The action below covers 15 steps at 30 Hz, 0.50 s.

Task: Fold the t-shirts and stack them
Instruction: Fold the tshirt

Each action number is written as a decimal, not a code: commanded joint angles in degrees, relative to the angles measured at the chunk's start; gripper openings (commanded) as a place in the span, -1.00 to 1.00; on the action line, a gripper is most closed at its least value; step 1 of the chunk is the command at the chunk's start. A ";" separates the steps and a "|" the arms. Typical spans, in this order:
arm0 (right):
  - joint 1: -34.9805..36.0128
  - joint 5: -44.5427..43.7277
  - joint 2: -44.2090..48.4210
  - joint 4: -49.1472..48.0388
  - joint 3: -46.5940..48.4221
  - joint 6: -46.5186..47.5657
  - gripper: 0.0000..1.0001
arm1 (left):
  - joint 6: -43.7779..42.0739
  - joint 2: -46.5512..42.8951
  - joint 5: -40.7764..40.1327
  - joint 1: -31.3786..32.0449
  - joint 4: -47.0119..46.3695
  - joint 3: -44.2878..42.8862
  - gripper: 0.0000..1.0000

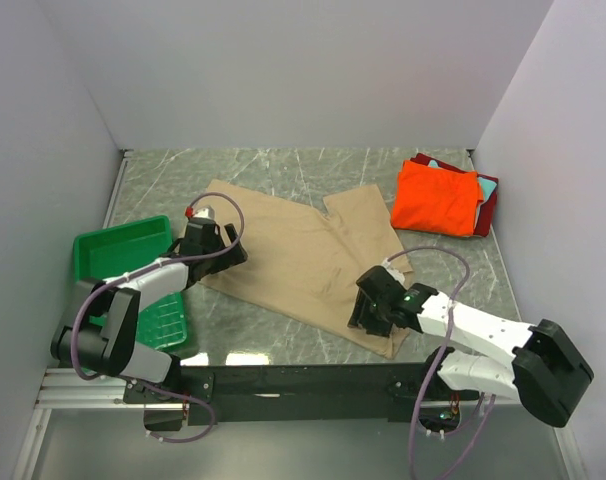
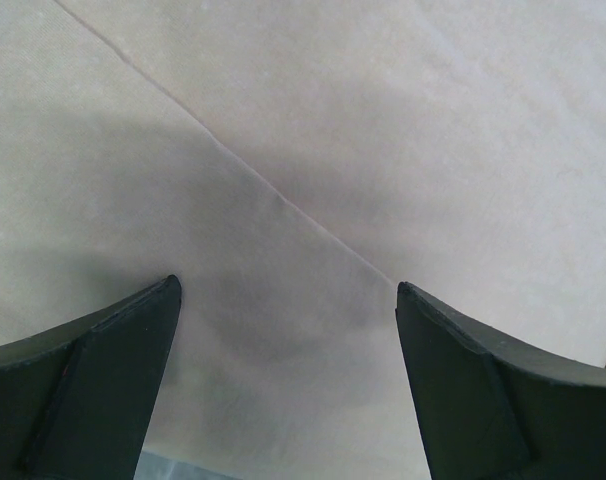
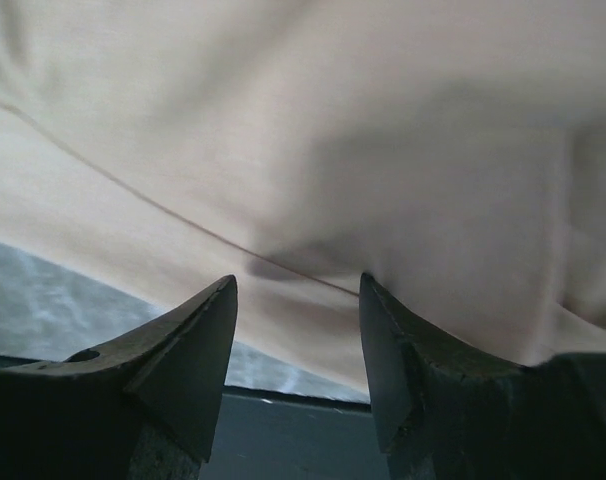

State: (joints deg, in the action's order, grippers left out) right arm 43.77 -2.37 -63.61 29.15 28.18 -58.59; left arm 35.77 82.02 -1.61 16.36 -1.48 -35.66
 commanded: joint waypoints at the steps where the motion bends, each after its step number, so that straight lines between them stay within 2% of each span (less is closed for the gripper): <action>1: 0.44 -4.30 2.52 13.38 1.24 -0.04 0.20 | -0.35 -2.65 -0.42 0.16 3.93 -0.37 0.91; 7: 0.35 -6.85 7.62 18.84 7.13 1.19 0.24 | -0.79 -5.64 -0.50 0.51 7.00 -2.66 0.92; 15: -1.57 -9.31 6.67 19.90 14.17 6.28 0.29 | -2.28 -10.29 -1.47 0.60 12.72 -7.31 0.94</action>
State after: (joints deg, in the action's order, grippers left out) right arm 43.42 -8.40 -56.55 47.31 38.57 -55.57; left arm 34.85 74.81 -1.93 16.71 9.10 -39.40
